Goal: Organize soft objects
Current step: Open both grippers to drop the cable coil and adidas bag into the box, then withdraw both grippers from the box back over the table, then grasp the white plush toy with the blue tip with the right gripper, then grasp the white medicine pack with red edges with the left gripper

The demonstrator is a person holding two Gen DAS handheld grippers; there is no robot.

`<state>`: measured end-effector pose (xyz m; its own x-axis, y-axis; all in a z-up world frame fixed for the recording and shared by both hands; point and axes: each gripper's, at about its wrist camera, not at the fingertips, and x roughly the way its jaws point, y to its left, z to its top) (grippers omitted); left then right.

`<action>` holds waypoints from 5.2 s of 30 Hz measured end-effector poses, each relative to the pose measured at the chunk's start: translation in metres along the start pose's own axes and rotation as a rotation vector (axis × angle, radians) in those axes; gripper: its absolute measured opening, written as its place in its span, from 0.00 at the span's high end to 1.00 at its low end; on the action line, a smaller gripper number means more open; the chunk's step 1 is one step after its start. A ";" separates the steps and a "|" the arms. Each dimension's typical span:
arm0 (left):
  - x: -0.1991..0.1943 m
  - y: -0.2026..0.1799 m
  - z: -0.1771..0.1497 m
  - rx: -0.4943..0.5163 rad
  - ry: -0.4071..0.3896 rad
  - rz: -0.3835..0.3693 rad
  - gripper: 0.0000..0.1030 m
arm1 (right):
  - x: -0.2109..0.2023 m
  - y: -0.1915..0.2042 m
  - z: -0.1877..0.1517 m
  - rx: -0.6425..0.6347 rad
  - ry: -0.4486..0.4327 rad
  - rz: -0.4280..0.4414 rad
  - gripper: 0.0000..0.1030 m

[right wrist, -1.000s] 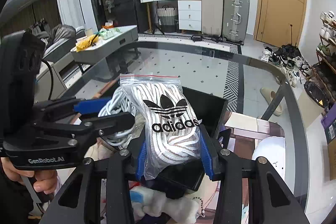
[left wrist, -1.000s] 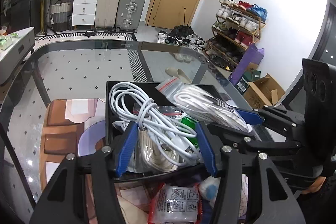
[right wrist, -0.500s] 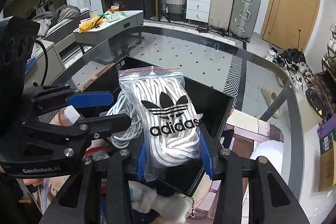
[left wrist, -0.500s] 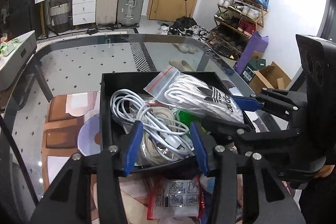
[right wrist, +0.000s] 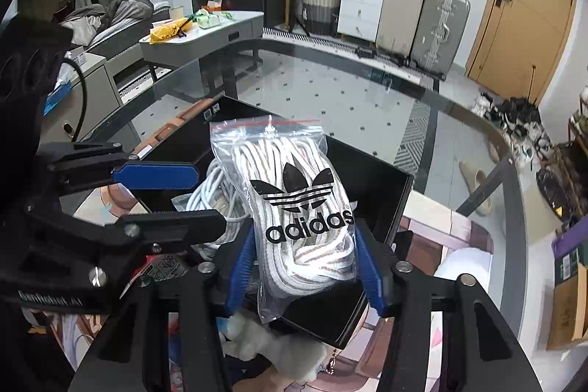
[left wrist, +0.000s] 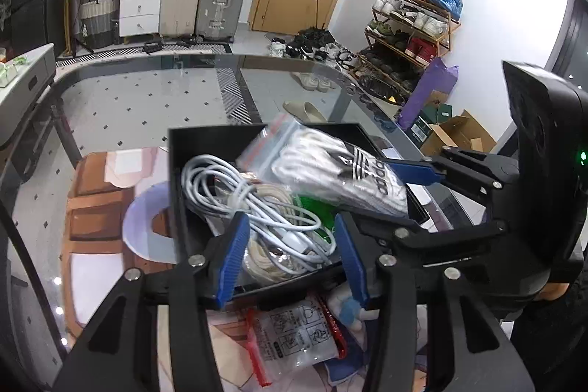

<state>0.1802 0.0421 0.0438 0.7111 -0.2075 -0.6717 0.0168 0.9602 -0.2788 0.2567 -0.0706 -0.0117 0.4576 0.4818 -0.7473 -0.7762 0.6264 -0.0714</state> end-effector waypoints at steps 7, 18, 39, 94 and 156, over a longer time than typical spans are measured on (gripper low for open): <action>-0.026 0.012 -0.004 -0.003 -0.066 0.027 0.23 | -0.029 -0.001 -0.006 0.027 -0.094 -0.029 0.20; -0.042 0.012 -0.016 0.021 -0.121 0.088 0.00 | -0.029 -0.016 -0.011 0.119 -0.078 -0.121 0.13; -0.045 0.016 -0.044 0.036 -0.142 0.187 0.00 | -0.061 -0.014 -0.043 0.207 -0.163 -0.131 0.01; -0.024 0.014 -0.090 -0.004 -0.023 0.154 0.00 | 0.014 0.031 -0.089 0.158 0.099 0.022 0.01; 0.026 -0.034 -0.076 0.113 0.135 0.213 0.14 | -0.053 0.002 -0.105 0.262 -0.040 0.085 0.18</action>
<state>0.1445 -0.0098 -0.0168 0.6068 -0.0143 -0.7947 -0.0397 0.9980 -0.0482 0.1860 -0.1591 -0.0416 0.4165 0.5599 -0.7163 -0.6761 0.7175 0.1677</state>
